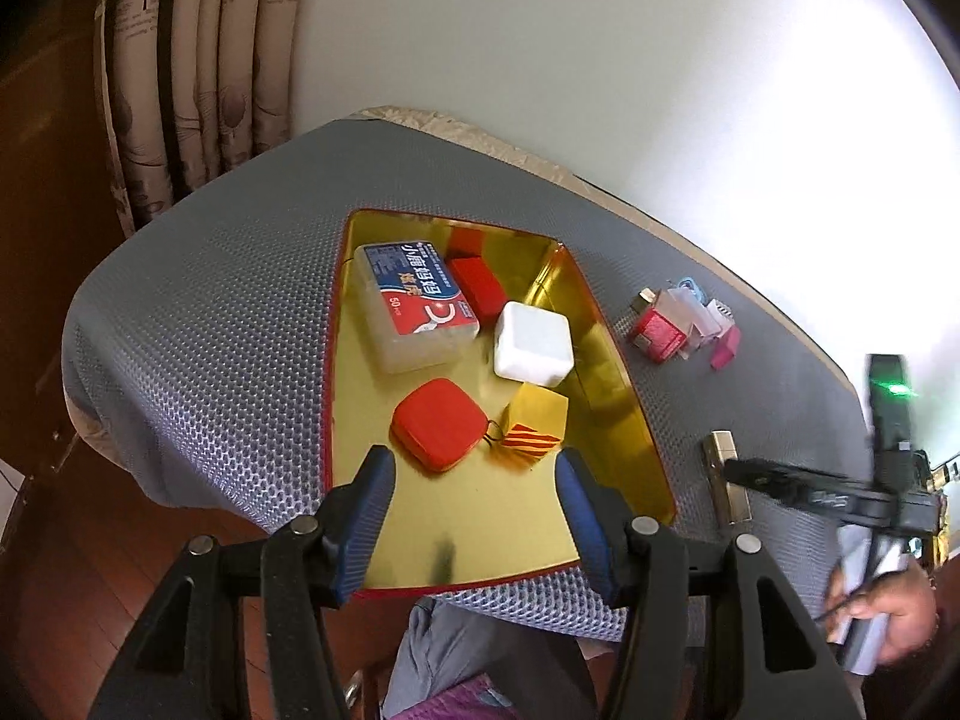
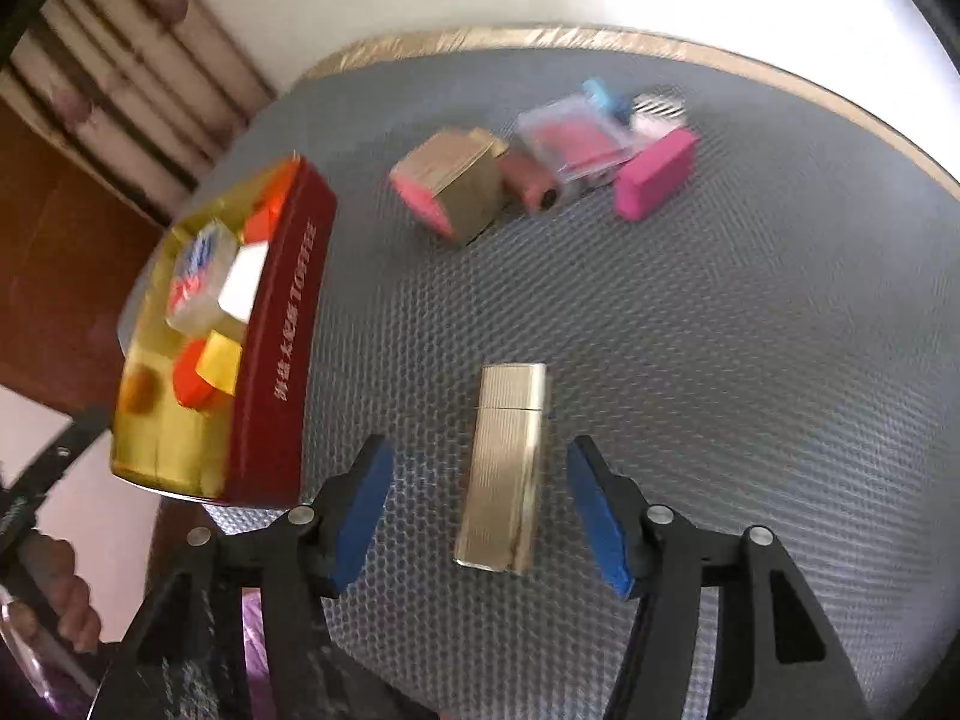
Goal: Organize rigid objects
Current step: 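Release the white charger into the tray while the right gripper carries the gold lighter, then lower the gold lighter into the tray and open the right gripper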
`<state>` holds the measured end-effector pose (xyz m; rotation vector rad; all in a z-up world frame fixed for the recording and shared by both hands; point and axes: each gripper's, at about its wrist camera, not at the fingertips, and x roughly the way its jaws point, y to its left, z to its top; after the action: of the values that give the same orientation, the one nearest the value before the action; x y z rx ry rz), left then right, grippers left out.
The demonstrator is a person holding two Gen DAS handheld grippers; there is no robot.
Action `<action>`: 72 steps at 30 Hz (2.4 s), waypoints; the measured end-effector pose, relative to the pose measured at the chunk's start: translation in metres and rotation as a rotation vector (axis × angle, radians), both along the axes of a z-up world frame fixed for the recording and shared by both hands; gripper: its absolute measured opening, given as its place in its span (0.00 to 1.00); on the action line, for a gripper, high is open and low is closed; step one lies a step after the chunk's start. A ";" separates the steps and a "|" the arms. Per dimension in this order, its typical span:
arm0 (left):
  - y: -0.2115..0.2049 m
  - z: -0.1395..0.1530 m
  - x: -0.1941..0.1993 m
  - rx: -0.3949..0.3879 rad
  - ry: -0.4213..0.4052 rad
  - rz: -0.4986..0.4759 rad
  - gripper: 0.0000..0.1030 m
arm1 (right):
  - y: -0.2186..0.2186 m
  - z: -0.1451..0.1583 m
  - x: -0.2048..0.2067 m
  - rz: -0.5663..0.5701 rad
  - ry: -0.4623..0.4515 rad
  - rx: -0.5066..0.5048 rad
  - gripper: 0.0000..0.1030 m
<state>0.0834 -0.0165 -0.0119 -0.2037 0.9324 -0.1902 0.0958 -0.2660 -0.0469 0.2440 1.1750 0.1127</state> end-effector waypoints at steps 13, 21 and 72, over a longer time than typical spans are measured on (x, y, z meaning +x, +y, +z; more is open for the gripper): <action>0.055 0.004 -0.023 -0.112 0.003 0.150 0.55 | -0.034 0.002 -0.017 -0.026 -0.011 0.081 0.28; 0.081 0.002 -0.026 -0.097 0.002 0.262 0.55 | 0.012 0.056 -0.004 0.103 -0.070 0.218 0.28; 0.073 -0.008 -0.020 0.058 -0.004 0.225 0.55 | 0.198 0.001 0.094 0.304 0.036 0.267 0.29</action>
<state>0.0631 0.0562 -0.0201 -0.2529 0.9029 0.0435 0.1899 -0.0683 -0.0460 0.3011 1.2265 0.5356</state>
